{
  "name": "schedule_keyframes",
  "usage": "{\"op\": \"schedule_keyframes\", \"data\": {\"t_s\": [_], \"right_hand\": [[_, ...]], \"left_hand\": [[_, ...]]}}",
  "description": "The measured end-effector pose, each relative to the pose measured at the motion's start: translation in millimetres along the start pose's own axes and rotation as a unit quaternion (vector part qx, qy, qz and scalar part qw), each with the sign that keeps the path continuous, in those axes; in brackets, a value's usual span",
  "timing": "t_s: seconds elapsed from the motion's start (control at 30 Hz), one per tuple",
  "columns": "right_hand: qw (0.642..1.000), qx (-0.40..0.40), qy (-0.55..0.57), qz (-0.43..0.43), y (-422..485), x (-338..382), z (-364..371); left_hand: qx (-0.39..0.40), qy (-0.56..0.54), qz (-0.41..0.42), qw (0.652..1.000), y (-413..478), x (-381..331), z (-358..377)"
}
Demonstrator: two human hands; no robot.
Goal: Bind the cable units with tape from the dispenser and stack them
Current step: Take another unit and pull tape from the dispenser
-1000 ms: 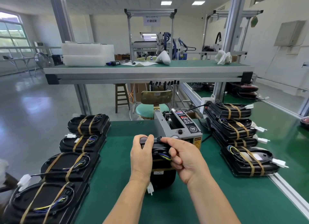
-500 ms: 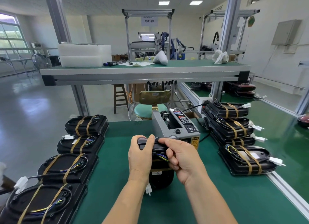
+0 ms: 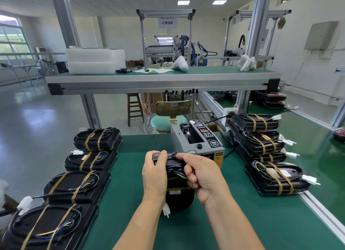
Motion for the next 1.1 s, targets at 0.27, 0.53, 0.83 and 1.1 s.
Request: {"op": "schedule_keyframes", "data": {"t_s": [0.27,0.53,0.83,1.1], "right_hand": [[1.0,-0.004,-0.015,-0.001,0.0,1.5,1.9],[0.998,-0.016,-0.05,-0.018,-1.3,3.0,0.6],[0.918,-0.214,-0.28,-0.181,3.8,11.8,-41.0],[0.963,-0.126,-0.2,-0.131,11.8,-20.1,-29.6]], "left_hand": [[0.0,0.013,0.013,1.0,1.1,-1.3,0.5],[-0.007,0.038,0.01,0.999,1.1,-3.7,0.6],[-0.017,0.006,-0.034,0.999,3.6,-2.6,-8.2],[0.017,-0.009,-0.071,0.997,5.8,-12.7,-10.0]]}}
Point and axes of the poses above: each hand's wrist, its own y-axis towards the middle knuckle, its own z-axis out of the palm, x = y × z, the point moved 4 cm from there along y, towards the middle knuckle, and after that the axes turned 5 degrees about -y, right-handed, at the moved point
